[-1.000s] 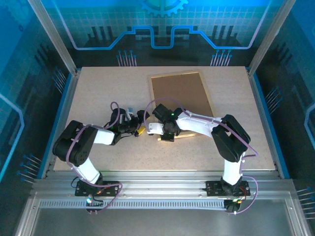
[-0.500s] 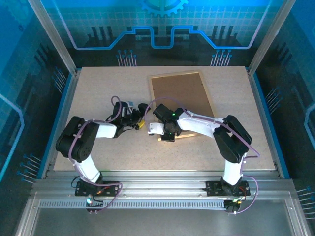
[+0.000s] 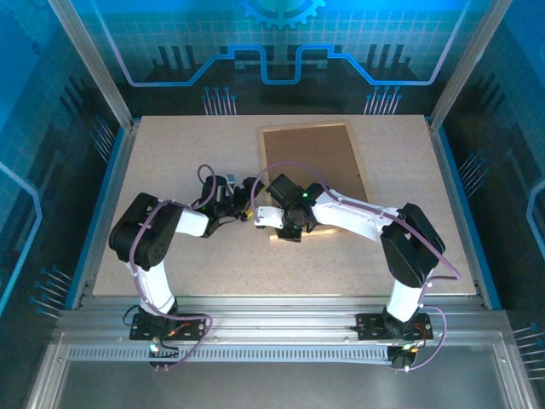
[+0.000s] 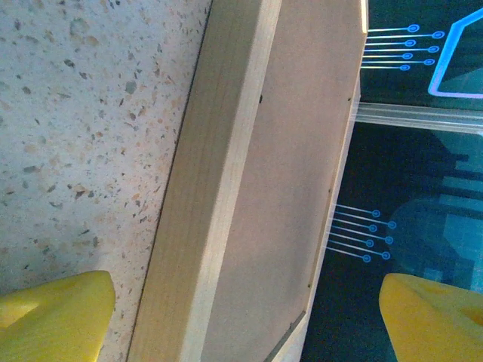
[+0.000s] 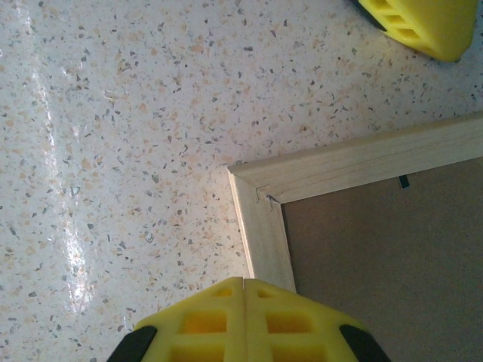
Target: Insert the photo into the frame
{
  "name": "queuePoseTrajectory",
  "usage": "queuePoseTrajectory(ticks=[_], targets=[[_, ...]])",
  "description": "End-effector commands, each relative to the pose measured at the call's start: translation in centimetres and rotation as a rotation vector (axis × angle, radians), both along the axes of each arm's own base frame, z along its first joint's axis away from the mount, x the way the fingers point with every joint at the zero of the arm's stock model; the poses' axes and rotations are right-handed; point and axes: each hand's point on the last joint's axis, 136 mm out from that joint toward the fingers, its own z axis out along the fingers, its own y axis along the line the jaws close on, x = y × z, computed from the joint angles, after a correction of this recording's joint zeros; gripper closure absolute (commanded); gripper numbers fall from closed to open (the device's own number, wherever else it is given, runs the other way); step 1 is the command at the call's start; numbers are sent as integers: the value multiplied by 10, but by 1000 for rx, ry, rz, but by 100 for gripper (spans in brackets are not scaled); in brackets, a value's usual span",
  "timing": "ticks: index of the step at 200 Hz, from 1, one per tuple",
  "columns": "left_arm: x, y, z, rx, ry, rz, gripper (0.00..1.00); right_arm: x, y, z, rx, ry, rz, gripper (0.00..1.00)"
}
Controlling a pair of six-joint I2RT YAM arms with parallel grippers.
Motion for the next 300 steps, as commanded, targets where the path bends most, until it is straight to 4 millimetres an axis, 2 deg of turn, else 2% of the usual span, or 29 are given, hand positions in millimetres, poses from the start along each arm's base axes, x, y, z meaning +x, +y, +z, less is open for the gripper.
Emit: queuePoseTrajectory(ticks=[1,7,19,26,52,79,119,147,186,209,225,239,243,254,263,285,300], targets=[[3,-7,-4,9,-3,-10,7,6,0,5,17,-11,-27,100],[4,-6,-4,13,-1,-10,6,7,0,3,16,-21,-23,97],[7,-1,-5,16,-2,-2,6,11,-2,-3,13,-36,-22,69],[10,2,-4,12,-3,1,6,12,-5,-6,8,-26,-20,58],[16,5,-3,20,-7,-4,6,14,-11,-9,17,39,-27,40],[21,3,-3,23,-5,-15,6,11,-14,-22,-7,70,-10,37],[21,4,-6,20,9,-21,6,8,-4,-33,15,86,4,35],[20,6,-6,21,9,-20,6,16,-2,-45,-21,48,10,35],[18,5,-9,14,17,-27,6,25,2,-53,-35,5,17,35],[17,4,-10,3,20,-24,6,14,-2,-68,-89,28,48,38],[17,4,-10,-4,20,-25,6,7,-5,-78,-123,34,56,43],[17,3,-10,-8,20,-29,6,3,-7,-83,-139,35,52,53],[17,3,-10,-9,20,-29,6,3,-9,-85,-144,32,49,59],[16,2,-10,-9,22,-31,6,2,-9,-85,-146,14,49,86],[17,3,-10,-8,21,-31,6,1,-10,-86,-149,-5,55,99],[16,3,-12,-7,28,-31,6,-1,-11,-84,-159,-16,65,100],[15,3,-13,-6,28,-32,6,1,-9,-77,-141,-22,57,100]])
